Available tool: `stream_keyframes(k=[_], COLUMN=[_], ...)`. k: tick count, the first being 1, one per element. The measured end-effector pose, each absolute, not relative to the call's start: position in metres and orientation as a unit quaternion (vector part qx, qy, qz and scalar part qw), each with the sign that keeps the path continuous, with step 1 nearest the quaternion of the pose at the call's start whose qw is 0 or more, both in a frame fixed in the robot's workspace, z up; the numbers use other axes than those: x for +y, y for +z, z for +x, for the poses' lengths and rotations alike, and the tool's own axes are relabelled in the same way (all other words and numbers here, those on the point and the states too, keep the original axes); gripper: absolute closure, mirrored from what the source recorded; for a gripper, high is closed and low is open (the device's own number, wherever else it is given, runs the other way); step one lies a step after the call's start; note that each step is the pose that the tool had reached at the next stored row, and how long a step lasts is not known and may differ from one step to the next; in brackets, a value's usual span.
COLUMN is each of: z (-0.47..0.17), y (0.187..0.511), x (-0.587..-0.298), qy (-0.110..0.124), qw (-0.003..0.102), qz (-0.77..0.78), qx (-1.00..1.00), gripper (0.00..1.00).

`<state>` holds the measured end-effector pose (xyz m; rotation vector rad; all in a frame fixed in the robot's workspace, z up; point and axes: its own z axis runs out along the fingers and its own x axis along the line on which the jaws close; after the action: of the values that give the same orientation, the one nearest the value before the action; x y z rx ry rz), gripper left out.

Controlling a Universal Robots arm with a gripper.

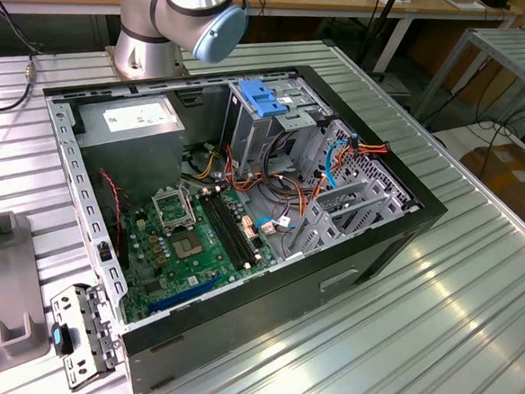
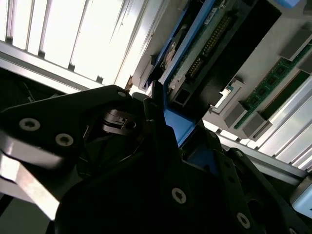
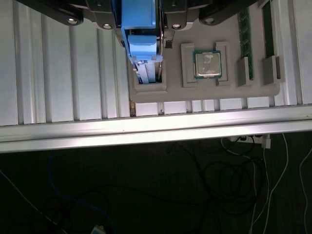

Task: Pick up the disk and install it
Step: 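Pick up the disk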

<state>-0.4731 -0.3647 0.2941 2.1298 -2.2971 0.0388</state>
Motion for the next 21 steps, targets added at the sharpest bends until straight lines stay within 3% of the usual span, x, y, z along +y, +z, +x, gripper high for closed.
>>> stream_keyframes(k=[1, 21], z=[-0.4731, -0.4729], y=[0.2941, 0.2942], x=[-0.3647, -0.3647], qy=[0.012, 0.012], qw=[0.004, 0.004], qz=[0.68, 0.686], qx=[-0.733, -0.728], gripper=[0.63, 0.63])
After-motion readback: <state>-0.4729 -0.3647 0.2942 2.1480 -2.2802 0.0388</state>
